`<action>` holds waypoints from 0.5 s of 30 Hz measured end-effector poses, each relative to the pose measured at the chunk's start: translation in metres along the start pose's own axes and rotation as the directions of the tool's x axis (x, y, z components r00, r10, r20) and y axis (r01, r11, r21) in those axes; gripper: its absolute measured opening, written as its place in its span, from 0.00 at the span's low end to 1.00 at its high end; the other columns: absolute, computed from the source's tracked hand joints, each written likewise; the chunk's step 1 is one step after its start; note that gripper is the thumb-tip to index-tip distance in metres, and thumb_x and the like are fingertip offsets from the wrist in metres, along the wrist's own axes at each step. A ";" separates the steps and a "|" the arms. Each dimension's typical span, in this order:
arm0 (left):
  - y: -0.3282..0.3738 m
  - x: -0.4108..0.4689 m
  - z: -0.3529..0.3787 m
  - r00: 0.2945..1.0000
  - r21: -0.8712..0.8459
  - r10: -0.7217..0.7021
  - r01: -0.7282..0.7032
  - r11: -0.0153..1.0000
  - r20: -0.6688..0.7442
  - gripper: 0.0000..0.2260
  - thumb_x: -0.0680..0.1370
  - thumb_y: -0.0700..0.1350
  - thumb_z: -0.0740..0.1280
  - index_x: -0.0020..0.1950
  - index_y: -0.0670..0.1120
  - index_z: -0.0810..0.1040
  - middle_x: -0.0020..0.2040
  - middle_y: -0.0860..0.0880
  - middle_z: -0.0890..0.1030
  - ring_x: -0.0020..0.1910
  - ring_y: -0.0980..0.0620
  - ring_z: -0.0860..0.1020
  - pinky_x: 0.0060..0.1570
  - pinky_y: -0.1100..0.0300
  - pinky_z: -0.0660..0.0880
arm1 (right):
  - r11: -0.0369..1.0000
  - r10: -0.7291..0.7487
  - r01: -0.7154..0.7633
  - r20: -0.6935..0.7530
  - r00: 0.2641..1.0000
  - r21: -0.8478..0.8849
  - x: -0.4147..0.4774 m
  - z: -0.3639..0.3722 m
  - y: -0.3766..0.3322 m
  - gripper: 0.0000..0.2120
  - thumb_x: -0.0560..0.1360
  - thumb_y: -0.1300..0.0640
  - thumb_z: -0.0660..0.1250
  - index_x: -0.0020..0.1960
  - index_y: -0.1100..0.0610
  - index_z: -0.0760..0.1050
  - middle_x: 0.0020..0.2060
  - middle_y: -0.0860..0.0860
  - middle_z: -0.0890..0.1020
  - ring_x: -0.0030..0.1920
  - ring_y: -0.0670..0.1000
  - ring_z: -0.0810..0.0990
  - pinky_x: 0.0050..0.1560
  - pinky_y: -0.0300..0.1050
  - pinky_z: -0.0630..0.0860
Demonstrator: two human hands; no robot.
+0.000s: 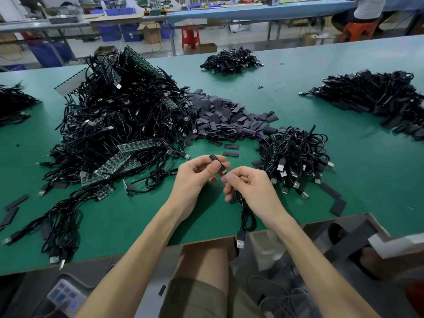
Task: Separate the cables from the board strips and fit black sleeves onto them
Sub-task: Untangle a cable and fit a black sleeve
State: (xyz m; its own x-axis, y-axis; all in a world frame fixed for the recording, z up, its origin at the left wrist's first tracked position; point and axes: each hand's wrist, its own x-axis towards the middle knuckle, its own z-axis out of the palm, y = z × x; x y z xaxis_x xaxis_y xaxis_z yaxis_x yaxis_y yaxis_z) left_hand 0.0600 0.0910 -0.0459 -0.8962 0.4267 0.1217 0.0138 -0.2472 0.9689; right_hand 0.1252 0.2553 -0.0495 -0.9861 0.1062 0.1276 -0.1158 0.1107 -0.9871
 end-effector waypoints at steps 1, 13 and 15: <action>0.000 0.000 0.000 1.000 0.005 0.002 -0.002 1.000 0.001 0.11 0.77 0.50 0.73 0.56 0.47 0.85 0.55 0.42 0.86 0.50 0.52 0.83 0.46 0.65 0.76 | 1.000 0.000 0.000 -0.001 1.000 -0.012 0.000 0.000 0.000 0.09 0.83 0.58 0.67 0.47 0.61 0.82 0.33 0.52 0.84 0.32 0.55 0.83 0.39 0.45 0.80; 0.000 0.000 0.000 0.999 -0.002 -0.030 0.030 1.000 0.017 0.14 0.76 0.54 0.74 0.57 0.47 0.85 0.55 0.42 0.85 0.53 0.48 0.82 0.57 0.45 0.71 | 0.999 0.000 0.001 0.032 0.999 -0.042 -0.001 0.000 -0.003 0.11 0.83 0.56 0.66 0.46 0.60 0.82 0.31 0.52 0.82 0.29 0.52 0.79 0.36 0.44 0.77; 0.000 0.001 0.000 0.999 -0.001 -0.034 0.034 0.999 0.019 0.14 0.77 0.54 0.73 0.56 0.46 0.86 0.54 0.42 0.86 0.52 0.47 0.81 0.57 0.44 0.71 | 0.999 -0.003 0.004 0.035 0.999 -0.045 -0.001 0.000 -0.002 0.11 0.83 0.56 0.67 0.46 0.60 0.82 0.31 0.51 0.82 0.29 0.52 0.79 0.36 0.44 0.77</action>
State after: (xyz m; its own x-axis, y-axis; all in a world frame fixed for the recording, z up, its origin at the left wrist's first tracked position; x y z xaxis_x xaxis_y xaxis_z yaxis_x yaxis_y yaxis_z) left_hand 0.0592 0.0915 -0.0458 -0.8876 0.4513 0.0926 -0.0171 -0.2333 0.9723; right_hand 0.1260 0.2550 -0.0471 -0.9893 0.0715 0.1270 -0.1148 0.1551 -0.9812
